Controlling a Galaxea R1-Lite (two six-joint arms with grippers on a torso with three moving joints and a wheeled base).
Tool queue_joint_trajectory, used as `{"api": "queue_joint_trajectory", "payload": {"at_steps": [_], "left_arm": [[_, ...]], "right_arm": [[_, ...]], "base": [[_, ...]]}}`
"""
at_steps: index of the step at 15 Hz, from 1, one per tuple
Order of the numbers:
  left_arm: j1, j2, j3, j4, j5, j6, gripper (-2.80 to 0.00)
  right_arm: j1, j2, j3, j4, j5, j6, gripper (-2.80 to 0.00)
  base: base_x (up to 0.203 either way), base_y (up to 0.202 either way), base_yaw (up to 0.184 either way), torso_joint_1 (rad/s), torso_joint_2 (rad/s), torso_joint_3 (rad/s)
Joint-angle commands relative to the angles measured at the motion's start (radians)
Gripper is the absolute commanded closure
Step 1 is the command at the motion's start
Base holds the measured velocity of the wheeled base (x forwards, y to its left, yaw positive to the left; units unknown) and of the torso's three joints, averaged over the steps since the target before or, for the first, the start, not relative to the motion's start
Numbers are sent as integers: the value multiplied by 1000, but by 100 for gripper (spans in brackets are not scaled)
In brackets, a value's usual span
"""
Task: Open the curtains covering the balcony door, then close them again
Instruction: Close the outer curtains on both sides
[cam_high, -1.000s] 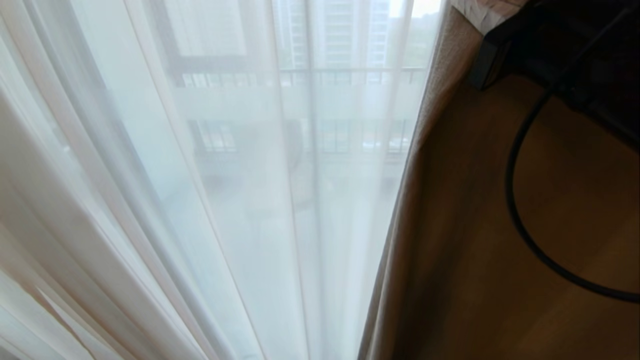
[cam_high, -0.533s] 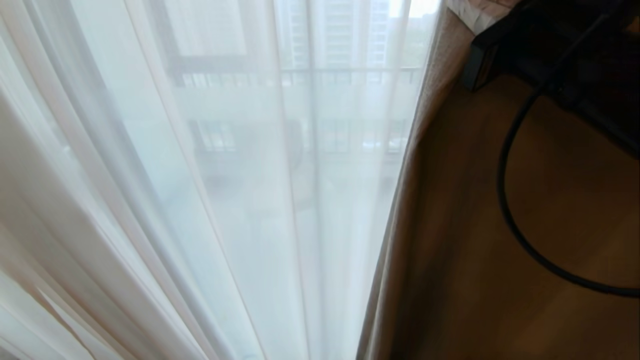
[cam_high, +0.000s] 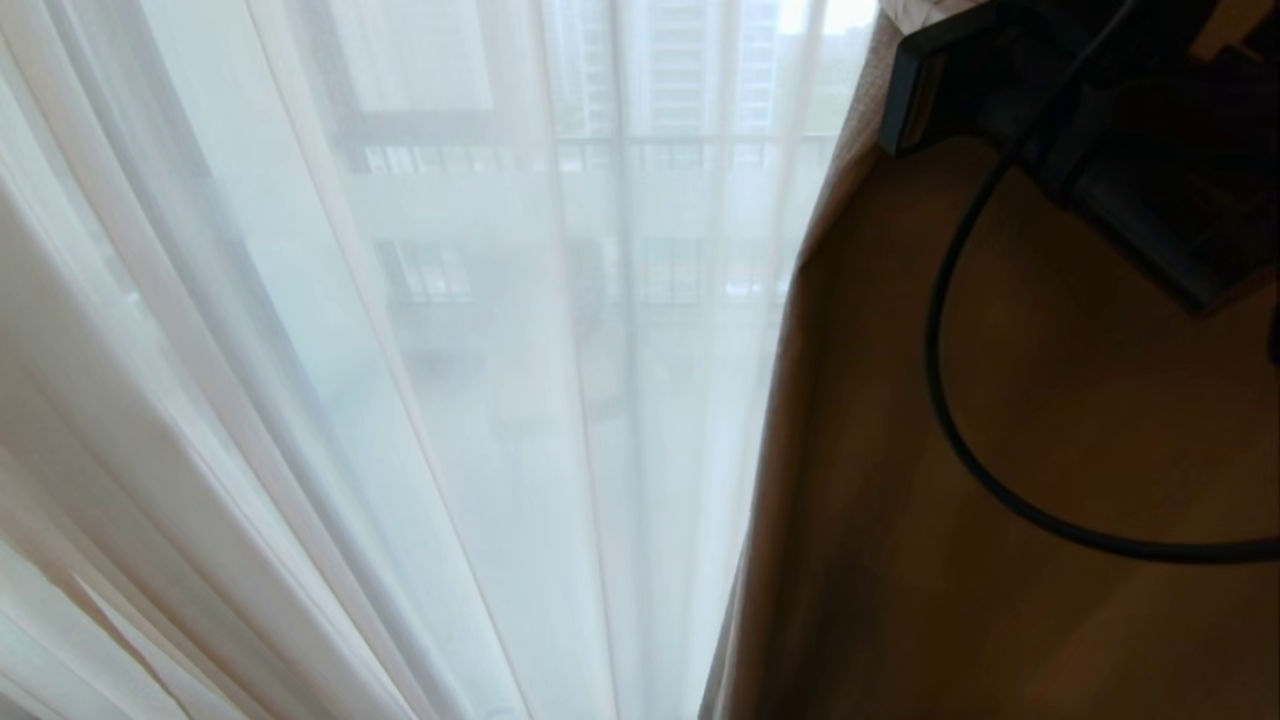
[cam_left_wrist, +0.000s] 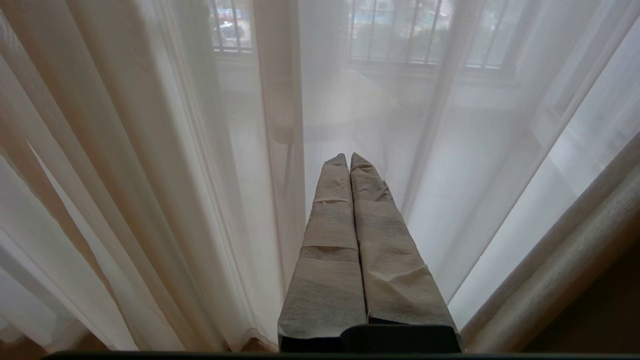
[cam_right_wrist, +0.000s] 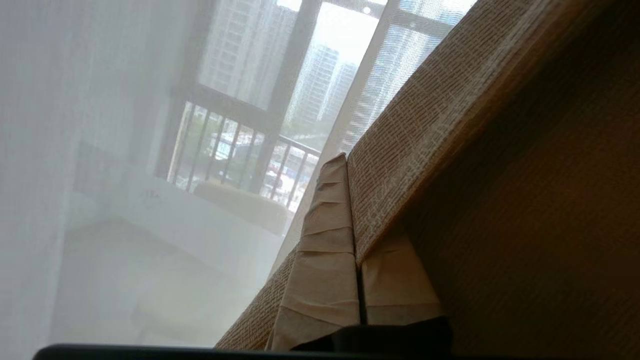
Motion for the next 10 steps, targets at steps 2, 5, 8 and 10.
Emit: {"api": "queue_joint_trajectory", "payload": {"at_steps": [2, 5, 8, 10], "left_arm": [[1, 0, 0, 0, 1, -1, 0], [1, 0, 0, 0, 1, -1, 0], [0, 0, 0, 0, 1, -1, 0], [0, 0, 0, 0, 1, -1, 0]], "right_arm": [[31, 10, -7, -9, -3, 37, 0], [76, 29, -21, -17, -3, 74, 0], [137, 73, -76, -20, -3, 88, 0], [172, 104, -113, -21, -3, 88, 0]], "base": [[0, 0, 0, 0, 0, 0], [0, 0, 0, 0, 0, 0], [0, 0, 0, 0, 0, 0], [0, 0, 0, 0, 0, 0]]}}
